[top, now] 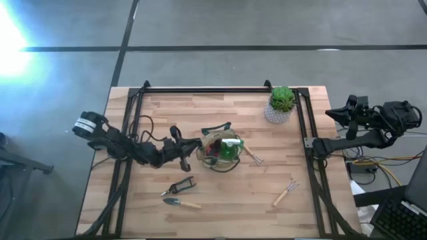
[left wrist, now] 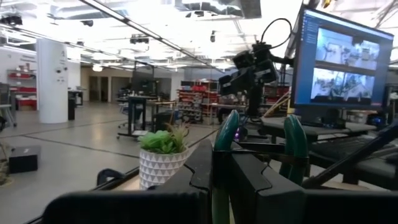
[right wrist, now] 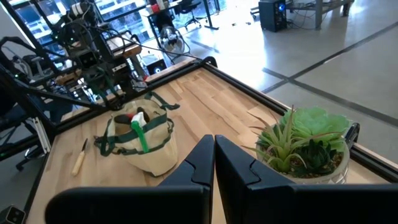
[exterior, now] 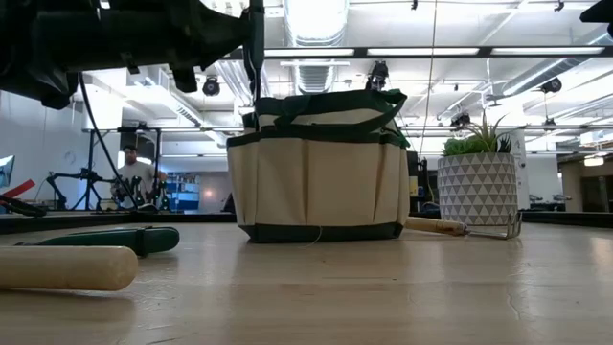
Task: Pick & Place Garden tools in Gardening bag
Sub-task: Put the left green fruit pruner into the light brown gardening bag
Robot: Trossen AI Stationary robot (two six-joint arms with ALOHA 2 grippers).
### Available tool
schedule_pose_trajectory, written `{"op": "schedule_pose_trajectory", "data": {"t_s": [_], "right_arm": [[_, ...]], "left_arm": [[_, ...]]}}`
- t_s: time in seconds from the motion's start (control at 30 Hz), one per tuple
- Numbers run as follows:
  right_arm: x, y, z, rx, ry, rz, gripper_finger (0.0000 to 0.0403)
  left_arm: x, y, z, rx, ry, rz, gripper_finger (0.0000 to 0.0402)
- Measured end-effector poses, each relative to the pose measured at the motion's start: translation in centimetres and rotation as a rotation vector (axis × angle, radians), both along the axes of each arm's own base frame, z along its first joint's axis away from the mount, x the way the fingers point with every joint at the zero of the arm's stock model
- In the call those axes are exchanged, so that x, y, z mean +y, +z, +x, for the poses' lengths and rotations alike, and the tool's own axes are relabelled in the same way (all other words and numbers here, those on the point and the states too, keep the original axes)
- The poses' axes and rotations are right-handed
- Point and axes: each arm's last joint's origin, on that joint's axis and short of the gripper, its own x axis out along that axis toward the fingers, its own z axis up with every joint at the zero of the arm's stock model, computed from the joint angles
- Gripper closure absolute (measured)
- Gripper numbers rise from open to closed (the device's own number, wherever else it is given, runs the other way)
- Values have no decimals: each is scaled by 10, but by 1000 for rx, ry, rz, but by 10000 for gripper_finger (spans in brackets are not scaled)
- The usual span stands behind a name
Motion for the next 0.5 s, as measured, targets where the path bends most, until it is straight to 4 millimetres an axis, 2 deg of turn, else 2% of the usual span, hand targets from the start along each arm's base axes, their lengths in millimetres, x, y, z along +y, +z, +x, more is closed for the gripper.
{"op": "schedule_pose_trajectory", "data": {"t_s": [0.5], "right_arm": [[0, 0, 0, 0, 1, 0, 394]], "left_arm": [[-3, -4, -11, 18, 8, -14, 376]]}}
